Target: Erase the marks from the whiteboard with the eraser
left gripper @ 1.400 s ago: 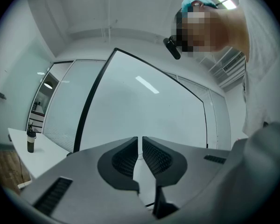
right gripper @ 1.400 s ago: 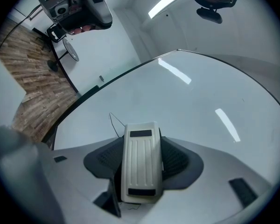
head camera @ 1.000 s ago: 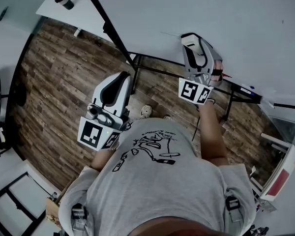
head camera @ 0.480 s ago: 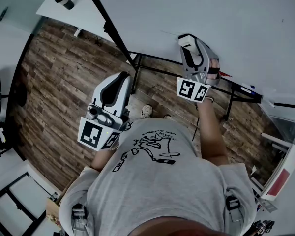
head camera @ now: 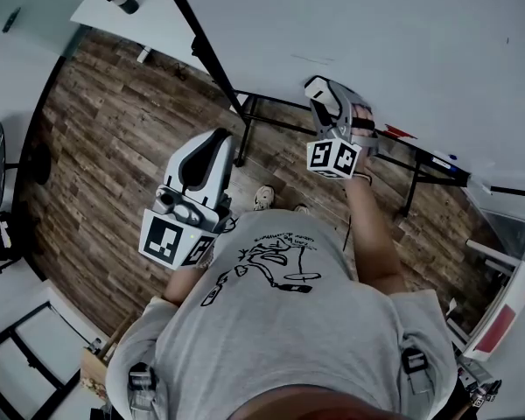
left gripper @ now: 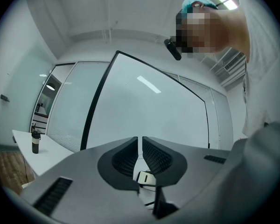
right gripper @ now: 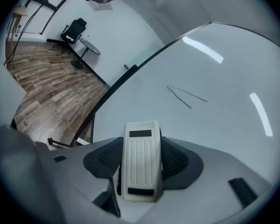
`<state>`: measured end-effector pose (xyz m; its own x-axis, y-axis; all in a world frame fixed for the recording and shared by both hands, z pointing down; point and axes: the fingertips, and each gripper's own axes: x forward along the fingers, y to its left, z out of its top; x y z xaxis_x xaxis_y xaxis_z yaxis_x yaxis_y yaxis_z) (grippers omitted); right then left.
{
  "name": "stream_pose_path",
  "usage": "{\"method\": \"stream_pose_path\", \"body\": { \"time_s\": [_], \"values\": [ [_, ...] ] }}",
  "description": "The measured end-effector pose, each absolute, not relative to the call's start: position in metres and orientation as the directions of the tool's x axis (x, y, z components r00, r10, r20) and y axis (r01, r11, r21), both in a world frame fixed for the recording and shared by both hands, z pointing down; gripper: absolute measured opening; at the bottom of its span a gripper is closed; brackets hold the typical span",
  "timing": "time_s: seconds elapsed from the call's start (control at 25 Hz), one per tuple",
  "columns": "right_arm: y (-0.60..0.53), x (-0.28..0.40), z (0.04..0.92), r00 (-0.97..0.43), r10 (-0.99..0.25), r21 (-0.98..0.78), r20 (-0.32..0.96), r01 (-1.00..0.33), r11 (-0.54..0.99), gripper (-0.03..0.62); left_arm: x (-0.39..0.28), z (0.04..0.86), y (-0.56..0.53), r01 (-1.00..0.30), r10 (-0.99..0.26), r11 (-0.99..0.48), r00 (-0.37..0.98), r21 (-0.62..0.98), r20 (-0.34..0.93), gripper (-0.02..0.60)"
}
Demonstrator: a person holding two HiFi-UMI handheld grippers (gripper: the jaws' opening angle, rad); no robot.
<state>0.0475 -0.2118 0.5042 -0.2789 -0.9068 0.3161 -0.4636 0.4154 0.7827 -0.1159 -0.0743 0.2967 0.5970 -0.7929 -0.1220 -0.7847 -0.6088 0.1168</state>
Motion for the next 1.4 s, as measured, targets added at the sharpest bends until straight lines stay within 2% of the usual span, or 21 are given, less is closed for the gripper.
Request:
{"method": "stream_pose_path", "body": {
  "time_s": [0.16,0.52,1.4],
  "values": [
    [-0.203,0.041,0.510,-0.291,-0.895,0.760,0.339,-0.476,0.442,0.258,-0.121,0.299,-0.074,-0.792,-0.801,-0.598,0.588,0.119,-0.113,0.044],
    [-0.188,0.042,0.467,-0.307,-0.912,0.768,0.272,-0.502,0.398,0.258,-0.112,0.299,-0.078,-0.776,-0.785,-0.619,0.609,0.121,-0.112,0.044],
    [-0.180,0.068,0.271,-0.300,-0.950,0.788,-0.091,-0.605,0.116,0.258,-0.099,0.289,-0.095,-0.756,-0.763,-0.645,0.629,0.109,-0.149,0.044]
  ]
}}
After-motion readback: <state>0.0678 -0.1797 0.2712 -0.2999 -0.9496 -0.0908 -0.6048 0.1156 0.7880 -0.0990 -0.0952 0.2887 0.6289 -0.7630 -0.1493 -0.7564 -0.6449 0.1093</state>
